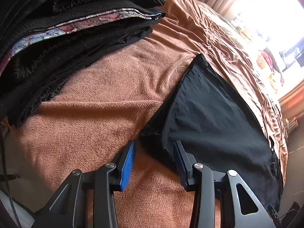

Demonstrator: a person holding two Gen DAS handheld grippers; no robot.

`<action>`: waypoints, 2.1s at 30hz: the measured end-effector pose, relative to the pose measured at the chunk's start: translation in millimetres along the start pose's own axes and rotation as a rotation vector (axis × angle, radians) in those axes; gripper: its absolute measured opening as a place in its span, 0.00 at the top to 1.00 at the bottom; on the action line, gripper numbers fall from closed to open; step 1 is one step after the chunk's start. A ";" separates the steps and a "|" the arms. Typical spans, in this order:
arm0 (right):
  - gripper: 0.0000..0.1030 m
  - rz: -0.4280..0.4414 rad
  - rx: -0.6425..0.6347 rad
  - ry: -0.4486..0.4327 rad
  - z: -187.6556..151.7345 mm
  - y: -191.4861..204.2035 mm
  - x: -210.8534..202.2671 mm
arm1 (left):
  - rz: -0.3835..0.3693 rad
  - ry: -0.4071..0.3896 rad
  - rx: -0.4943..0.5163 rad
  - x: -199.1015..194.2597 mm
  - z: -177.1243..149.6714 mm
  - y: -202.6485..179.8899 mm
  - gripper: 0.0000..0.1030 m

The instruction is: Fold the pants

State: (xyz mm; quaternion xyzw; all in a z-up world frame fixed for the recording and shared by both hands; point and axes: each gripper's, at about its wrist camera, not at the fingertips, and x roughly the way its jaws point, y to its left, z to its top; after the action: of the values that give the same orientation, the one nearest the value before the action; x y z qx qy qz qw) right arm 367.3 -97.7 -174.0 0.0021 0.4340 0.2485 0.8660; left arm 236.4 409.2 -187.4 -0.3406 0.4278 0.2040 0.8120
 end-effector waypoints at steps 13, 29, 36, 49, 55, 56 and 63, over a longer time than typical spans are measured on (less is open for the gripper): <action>0.61 0.036 0.075 -0.020 7.5 -1.0 6.6 | 0.040 -0.096 -0.003 3.8 1.8 -9.8 0.80; 0.94 0.037 -0.046 0.092 -0.8 44.3 42.0 | -0.045 -0.184 0.065 -39.6 22.7 -37.9 0.88; 0.94 0.086 -0.059 0.163 -0.9 46.7 40.7 | -0.068 -0.197 0.079 -48.1 30.9 -46.8 0.88; 0.94 -0.007 0.012 0.124 56.9 22.8 63.4 | -0.062 -0.188 0.066 -47.9 28.8 -46.8 0.88; 0.94 -0.072 0.020 0.120 77.2 23.1 93.2 | -0.068 -0.173 0.044 -43.0 31.4 -40.3 0.88; 0.95 -0.078 0.024 0.121 81.1 21.5 97.4 | -0.069 -0.171 0.043 -42.2 31.7 -39.7 0.88; 0.95 -0.109 0.030 0.136 105.4 15.5 122.1 | -0.088 -0.165 0.011 -41.4 35.7 -36.6 0.88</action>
State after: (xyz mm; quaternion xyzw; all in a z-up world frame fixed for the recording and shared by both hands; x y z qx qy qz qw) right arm 501.0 -9.0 -196.6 -0.0251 0.4948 0.1941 0.8467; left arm 256.2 408.5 -124.7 -0.3364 0.3454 0.1932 0.8545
